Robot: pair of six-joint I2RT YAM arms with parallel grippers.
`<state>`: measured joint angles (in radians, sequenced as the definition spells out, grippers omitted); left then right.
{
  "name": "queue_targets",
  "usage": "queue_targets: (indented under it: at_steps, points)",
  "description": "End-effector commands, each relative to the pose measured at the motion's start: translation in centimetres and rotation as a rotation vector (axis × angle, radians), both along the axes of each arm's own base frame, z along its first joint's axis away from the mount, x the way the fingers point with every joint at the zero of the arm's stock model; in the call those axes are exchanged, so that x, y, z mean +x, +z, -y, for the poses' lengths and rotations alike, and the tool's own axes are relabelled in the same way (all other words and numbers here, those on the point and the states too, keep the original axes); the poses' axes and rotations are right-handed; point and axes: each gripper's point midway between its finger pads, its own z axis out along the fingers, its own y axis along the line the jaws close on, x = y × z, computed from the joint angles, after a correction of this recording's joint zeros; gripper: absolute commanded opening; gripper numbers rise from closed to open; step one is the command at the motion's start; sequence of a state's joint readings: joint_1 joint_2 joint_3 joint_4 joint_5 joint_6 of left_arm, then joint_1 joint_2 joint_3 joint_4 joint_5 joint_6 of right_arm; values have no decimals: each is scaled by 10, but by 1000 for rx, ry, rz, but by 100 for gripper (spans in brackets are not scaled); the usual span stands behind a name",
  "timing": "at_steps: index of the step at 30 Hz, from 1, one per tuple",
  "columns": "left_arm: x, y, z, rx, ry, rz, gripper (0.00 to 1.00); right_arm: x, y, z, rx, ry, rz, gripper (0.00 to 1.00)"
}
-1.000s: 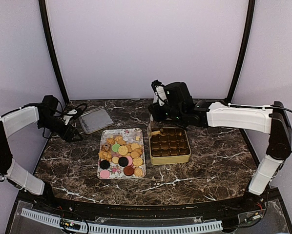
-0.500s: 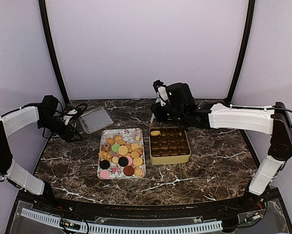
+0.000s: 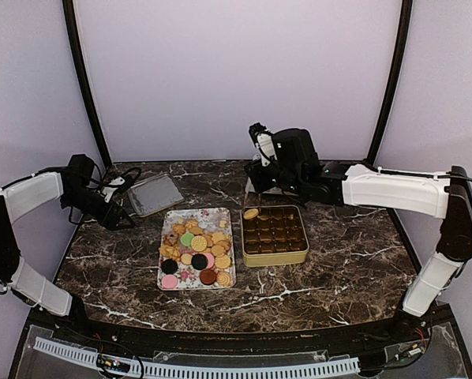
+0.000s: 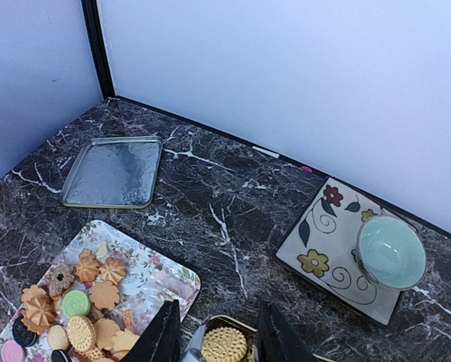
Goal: Pack the cookies
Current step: Place the fake cookies in the empty pocket of the box.
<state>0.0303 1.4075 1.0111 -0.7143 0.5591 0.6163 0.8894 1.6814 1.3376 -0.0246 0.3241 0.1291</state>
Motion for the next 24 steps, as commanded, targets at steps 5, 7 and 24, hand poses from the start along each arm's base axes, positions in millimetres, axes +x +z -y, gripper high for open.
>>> queue_targets:
  at_steps: [5, 7, 24]
  points:
    - [-3, 3, 1, -19, 1, -19, 66, -3, 50, 12, 69, -15, 82, 34]
    - [-3, 3, 2, -21, 0, -20, 66, -4, 48, 12, 66, -11, 78, 35]
    - [-3, 5, 1, -21, 1, -15, 65, -3, 32, 16, 90, -39, 39, 27]
